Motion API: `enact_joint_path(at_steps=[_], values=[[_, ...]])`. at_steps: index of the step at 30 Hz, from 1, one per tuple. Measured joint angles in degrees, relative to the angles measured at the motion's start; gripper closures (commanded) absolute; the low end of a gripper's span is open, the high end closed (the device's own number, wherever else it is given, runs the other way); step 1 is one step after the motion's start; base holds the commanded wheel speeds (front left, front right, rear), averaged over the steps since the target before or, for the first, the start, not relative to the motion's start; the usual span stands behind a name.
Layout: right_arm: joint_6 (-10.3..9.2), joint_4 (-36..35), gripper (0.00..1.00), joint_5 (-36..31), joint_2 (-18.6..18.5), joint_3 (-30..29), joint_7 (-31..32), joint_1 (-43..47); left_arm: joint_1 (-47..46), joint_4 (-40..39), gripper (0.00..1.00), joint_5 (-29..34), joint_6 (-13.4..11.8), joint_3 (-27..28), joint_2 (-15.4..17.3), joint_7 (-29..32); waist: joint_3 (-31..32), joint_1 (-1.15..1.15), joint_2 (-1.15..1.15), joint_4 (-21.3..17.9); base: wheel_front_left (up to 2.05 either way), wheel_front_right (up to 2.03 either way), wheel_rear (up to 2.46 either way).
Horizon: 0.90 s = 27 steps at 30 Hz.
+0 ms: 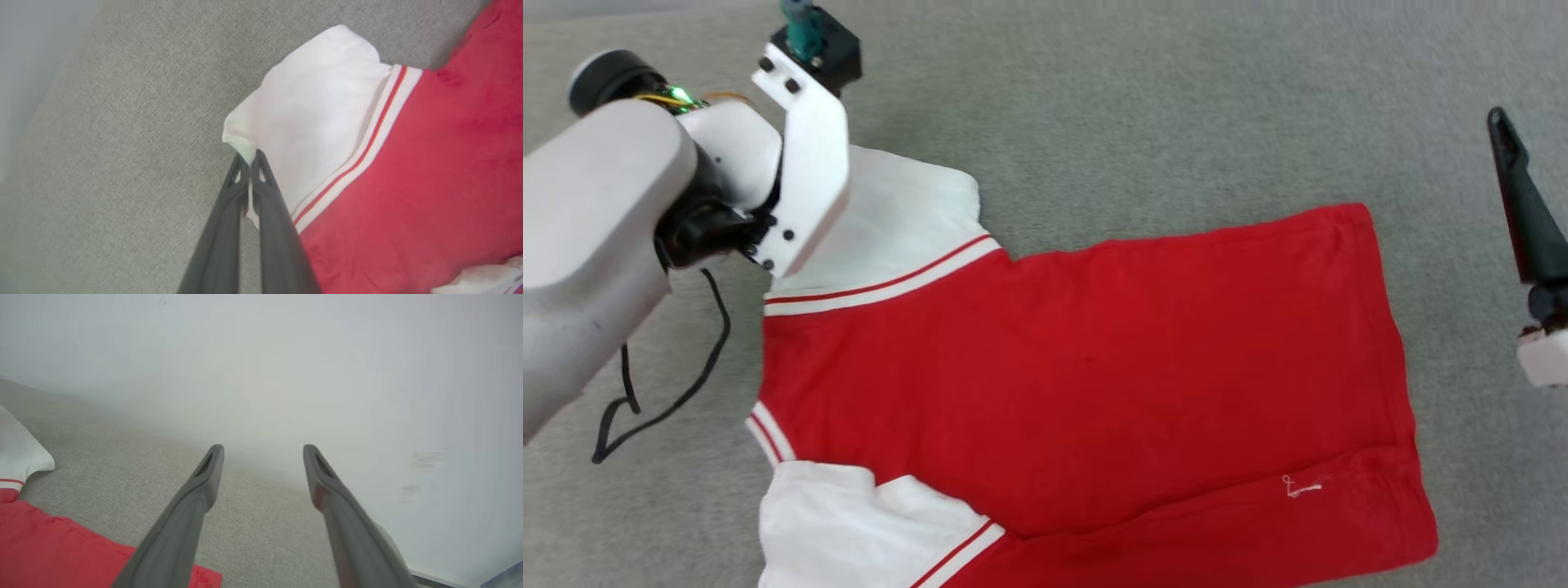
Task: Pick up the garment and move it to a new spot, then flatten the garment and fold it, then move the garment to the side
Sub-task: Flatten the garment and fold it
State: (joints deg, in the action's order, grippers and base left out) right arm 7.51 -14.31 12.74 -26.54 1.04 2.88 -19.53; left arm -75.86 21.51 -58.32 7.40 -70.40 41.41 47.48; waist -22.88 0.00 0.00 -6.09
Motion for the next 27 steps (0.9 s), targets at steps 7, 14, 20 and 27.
enact_joint_path(at_steps=[7,14,20,27], values=[[0.00,3.83,0.00,9.93,-13.74,9.14,24.04,-8.77,0.59,-4.98,1.00,0.79,0.00,-1.59,0.01,-4.16,2.97,0.00,0.00,4.02,0.00,0.00,0.00],[0.01,8.75,0.00,24.72,-25.20,22.88,47.73,-17.54,0.68,-7.81,1.00,2.19,0.00,-2.27,-0.68,-6.86,2.99,0.00,0.00,6.88,0.00,0.00,0.00],[0.00,13.26,0.00,30.78,-26.19,28.99,60.30,-23.95,-0.46,-9.12,1.00,3.27,0.00,-2.76,-2.40,-7.92,0.56,0.00,0.00,8.75,0.00,0.00,0.00],[0.00,20.22,0.00,31.07,-22.61,30.74,63.72,-27.05,-2.32,-10.14,1.00,4.47,0.00,-2.90,-3.42,-9.17,-3.16,0.00,0.00,10.80,0.00,0.00,0.00]])
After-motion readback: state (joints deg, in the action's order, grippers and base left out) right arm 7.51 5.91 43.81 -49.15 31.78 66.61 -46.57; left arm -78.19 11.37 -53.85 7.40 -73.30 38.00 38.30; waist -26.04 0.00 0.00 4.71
